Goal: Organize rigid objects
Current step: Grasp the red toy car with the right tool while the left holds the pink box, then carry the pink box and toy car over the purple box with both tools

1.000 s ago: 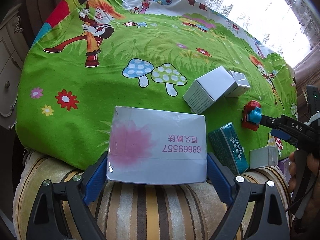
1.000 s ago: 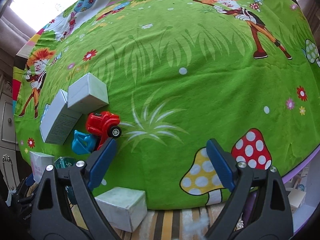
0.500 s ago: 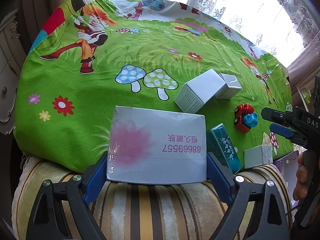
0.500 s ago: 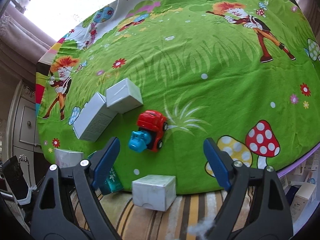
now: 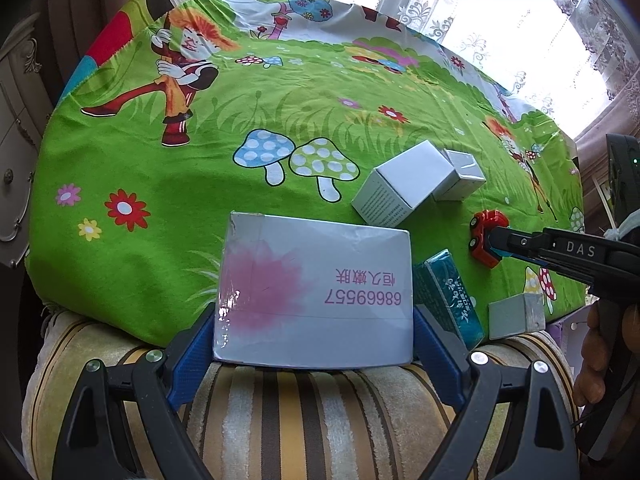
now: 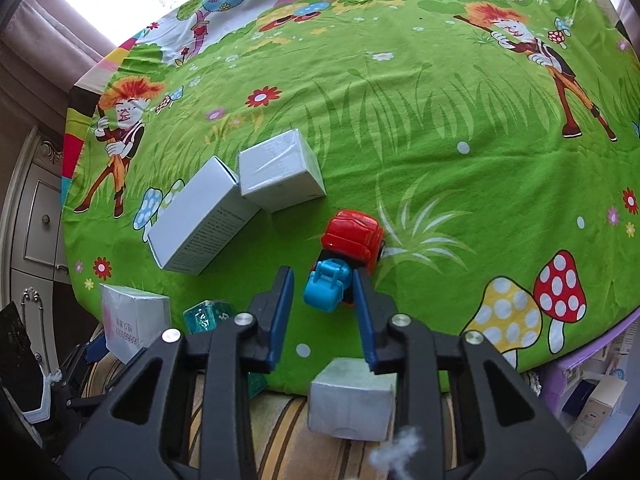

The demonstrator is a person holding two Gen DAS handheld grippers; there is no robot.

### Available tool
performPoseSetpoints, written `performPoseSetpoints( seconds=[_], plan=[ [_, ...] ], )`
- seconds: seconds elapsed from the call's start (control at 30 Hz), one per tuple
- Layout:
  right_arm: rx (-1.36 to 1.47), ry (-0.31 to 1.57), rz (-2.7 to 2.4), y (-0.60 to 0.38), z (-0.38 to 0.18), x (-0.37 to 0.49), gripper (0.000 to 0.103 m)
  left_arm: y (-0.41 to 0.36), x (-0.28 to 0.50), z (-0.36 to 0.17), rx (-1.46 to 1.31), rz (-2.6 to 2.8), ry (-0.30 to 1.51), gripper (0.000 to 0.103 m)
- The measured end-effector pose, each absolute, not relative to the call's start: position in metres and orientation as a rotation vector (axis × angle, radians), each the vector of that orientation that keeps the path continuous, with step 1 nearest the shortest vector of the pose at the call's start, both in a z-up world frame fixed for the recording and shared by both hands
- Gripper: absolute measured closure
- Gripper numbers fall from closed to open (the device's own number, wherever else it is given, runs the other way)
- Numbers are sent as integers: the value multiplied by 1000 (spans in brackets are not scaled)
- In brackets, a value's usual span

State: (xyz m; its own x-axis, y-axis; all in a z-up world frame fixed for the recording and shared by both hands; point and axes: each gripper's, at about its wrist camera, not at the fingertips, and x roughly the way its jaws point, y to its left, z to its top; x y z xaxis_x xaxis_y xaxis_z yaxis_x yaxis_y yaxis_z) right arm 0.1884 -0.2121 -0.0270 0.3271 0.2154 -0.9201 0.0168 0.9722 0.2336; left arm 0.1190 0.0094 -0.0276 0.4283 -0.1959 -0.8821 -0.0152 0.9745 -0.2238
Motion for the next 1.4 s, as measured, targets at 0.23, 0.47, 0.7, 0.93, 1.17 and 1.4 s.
performPoseSetpoints(
  seconds=[0.23, 0.47, 0.7, 0.93, 1.17, 1.4],
  plan=[
    [199, 1209, 151, -218, -24, 181, 81, 9, 115, -22, -210, -126, 1098, 11],
    [193, 1159, 153, -227, -12, 171, 83, 7, 107, -8, -224, -148, 1048, 11],
    [215, 1107, 150, -242, 1, 160, 83, -2, 101, 3, -225, -167, 1017, 12],
    [237, 1043, 127, -265, 20, 140, 83, -14, 96, 12, -223, -194, 999, 12],
    [256, 988, 98, -296, 38, 109, 83, -39, 86, 23, -199, -250, 984, 12],
    [288, 952, 22, -348, 50, 66, 83, -83, 73, 31, -150, -337, 986, 12]
  ],
)
